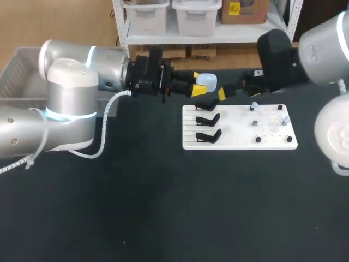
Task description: Pick up each earbud case from the left stands, insert the matching earbuds, close the lid, and place the case in the box.
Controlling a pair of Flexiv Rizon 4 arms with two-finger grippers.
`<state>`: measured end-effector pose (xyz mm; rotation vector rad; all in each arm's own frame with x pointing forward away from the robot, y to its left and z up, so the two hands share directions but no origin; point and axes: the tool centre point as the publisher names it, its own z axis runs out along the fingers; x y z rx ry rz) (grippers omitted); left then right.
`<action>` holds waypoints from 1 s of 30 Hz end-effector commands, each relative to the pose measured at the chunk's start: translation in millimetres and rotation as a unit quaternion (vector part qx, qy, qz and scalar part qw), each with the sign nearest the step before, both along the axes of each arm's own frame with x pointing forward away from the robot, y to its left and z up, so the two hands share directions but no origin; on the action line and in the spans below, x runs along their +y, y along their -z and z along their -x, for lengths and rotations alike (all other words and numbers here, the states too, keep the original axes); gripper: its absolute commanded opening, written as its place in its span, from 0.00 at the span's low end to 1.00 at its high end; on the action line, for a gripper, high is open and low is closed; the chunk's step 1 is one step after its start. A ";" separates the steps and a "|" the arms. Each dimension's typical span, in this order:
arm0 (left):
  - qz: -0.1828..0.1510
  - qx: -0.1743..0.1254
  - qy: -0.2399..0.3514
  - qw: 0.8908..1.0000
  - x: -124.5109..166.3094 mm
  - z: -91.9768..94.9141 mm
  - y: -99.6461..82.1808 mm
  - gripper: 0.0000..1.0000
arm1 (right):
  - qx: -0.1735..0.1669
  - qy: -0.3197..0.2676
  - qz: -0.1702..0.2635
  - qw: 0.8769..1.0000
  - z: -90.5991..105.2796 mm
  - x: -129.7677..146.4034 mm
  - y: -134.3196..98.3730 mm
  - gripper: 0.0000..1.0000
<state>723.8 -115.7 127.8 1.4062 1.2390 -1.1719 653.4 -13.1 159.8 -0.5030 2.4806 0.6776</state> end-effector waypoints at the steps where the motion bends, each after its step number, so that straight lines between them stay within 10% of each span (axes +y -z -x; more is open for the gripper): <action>1: 0.000 0.000 0.001 1.000 -0.2 -1.1 0.5 0.00 | 0.011 -0.003 0.001 1.000 -14.4 10.1 5.6 1.00; 30: 0.000 0.000 0.001 1.000 -0.2 -1.1 0.5 0.00 | 0.039 0.016 0.003 0.999 -53.0 22.8 26.6 1.00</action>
